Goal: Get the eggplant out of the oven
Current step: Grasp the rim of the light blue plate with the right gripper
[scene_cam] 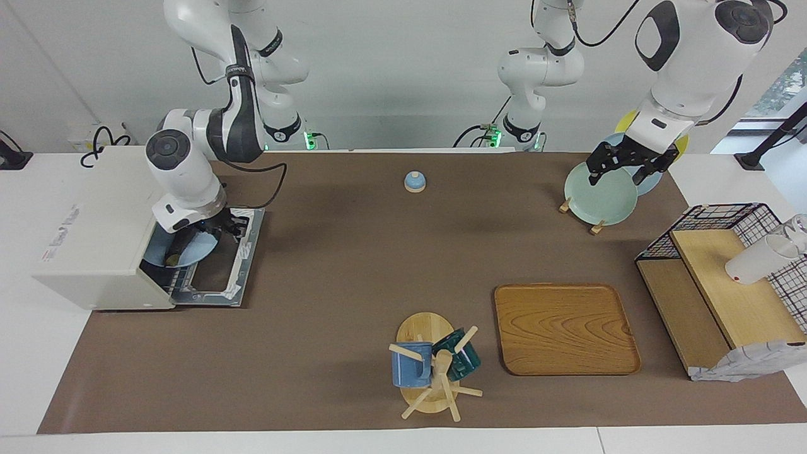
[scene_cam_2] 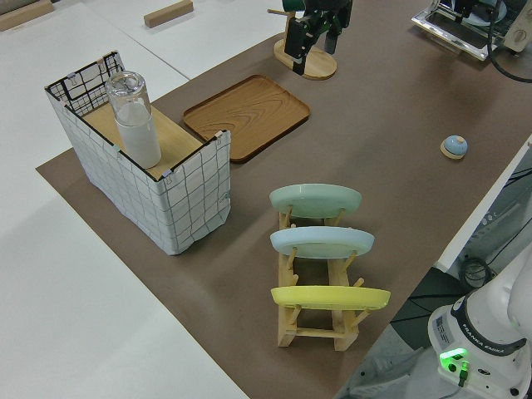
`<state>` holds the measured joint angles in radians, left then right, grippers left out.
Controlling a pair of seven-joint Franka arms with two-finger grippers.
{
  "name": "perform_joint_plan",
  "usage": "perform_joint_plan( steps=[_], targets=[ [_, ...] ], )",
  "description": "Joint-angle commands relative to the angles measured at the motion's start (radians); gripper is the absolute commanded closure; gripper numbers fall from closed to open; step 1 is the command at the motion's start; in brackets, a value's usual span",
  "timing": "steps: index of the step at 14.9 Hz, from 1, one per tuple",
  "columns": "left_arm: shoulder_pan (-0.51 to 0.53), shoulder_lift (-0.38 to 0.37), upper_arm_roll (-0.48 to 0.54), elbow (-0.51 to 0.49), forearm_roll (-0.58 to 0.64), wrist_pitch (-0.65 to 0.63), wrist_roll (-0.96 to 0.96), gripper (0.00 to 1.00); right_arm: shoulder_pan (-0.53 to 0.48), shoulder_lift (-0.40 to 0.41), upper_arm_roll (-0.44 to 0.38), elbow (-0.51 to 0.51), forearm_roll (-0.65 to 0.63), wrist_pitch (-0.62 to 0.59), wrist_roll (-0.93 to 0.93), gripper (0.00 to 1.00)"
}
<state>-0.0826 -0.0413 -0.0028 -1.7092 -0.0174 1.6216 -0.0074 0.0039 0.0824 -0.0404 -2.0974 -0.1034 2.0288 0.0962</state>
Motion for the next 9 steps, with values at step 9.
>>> perform_joint_plan(
  steps=[9],
  targets=[
    [0.003,-0.003,-0.005,0.002,0.024,0.012,-0.006,0.00,-0.033,-0.035,0.004,-0.013,-0.015,-0.044,-0.090,0.54]
  ],
)
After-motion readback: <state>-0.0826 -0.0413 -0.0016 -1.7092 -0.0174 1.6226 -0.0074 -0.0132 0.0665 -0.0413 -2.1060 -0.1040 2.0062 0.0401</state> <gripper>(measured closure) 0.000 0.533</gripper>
